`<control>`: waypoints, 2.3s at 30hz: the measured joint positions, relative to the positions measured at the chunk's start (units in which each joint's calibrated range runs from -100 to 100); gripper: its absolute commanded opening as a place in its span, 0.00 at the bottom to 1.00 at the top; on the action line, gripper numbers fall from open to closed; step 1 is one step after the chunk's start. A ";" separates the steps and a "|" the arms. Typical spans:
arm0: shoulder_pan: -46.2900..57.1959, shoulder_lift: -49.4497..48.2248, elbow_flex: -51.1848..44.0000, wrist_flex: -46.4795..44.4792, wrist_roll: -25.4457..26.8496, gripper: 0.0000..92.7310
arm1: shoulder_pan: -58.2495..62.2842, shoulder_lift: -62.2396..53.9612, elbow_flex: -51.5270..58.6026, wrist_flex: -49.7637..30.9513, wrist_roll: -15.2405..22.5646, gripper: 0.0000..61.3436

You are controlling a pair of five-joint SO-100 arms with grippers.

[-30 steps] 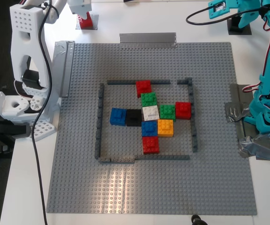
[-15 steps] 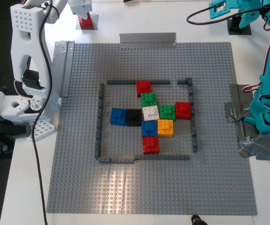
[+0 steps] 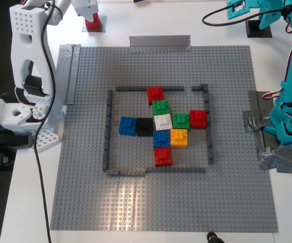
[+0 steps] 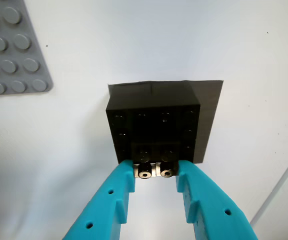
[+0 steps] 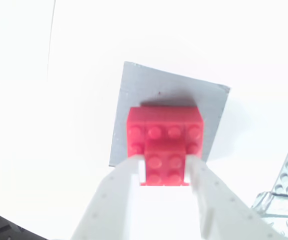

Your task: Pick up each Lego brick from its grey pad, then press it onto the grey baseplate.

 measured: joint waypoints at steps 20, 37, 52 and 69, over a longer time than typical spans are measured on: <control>0.00 -0.17 -0.98 0.26 1.20 0.00 | 3.09 -15.11 4.06 6.19 -1.66 0.00; -6.51 -14.20 -1.07 18.52 4.76 0.00 | 21.45 -55.61 35.88 16.57 -9.97 0.00; -19.09 -25.95 2.05 21.39 14.11 0.00 | 52.18 -67.10 52.13 21.32 -16.22 0.00; -40.47 -56.89 31.61 21.39 15.05 0.00 | 67.36 -51.90 55.80 6.28 -21.26 0.00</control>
